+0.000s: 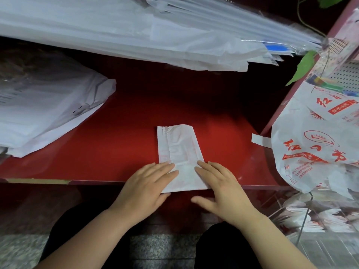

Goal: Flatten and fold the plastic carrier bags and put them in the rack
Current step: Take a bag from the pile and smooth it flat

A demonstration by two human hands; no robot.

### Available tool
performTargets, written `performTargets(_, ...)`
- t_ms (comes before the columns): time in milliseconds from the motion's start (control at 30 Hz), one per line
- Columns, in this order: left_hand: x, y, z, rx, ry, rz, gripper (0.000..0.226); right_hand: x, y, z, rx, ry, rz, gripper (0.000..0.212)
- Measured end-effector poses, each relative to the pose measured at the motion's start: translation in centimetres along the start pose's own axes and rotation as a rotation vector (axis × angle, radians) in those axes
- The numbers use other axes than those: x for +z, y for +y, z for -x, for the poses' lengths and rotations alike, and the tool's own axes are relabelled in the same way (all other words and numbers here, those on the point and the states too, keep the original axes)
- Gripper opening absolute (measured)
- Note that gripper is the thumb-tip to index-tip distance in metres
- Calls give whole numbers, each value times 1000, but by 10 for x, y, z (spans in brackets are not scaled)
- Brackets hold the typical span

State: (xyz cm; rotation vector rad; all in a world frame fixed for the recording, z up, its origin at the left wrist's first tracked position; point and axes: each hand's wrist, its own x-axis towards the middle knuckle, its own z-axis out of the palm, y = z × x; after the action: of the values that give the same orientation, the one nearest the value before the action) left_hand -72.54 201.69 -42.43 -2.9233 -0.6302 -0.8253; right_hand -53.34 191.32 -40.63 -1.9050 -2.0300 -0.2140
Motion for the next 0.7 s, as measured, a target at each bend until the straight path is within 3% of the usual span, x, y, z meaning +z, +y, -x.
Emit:
performTargets(100,-4,3,8,-52,124,124,37,-1,4,8,-36,66,-72,47)
performTargets(233,-10,8,12,-204,197,289,37,-5,3,10,5,167,-208,32)
performTargets(433,-19,15,-7,-561,283,440,39,-13,-6,-6,341,216,-496,26)
performTargets(567,-20,13,-24,-678,260,328,31,-11,-13,-19,529,195,-555,6)
performTargets(700,-17,6,-37,-715,213,231,25,-7,-17,-27,616,204,-517,27)
